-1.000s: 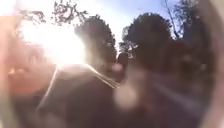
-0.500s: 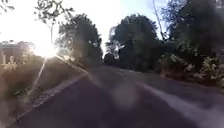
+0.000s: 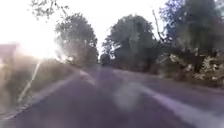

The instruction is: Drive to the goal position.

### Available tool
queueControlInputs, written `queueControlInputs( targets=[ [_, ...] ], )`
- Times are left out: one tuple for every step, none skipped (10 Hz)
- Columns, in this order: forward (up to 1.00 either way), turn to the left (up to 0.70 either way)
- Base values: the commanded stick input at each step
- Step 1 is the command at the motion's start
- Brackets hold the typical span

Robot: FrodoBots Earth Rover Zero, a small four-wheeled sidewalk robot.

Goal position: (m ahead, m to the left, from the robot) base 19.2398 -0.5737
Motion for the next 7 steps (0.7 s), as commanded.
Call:
queueControlInputs(
  targets=[
    [1.00,0.00],
    [1.00,0.00],
    [1.00,0.00],
    [1.00,0.00],
    [1.00,0.00],
    [1.00,0.00],
    [1.00,0.00]
  ],
)
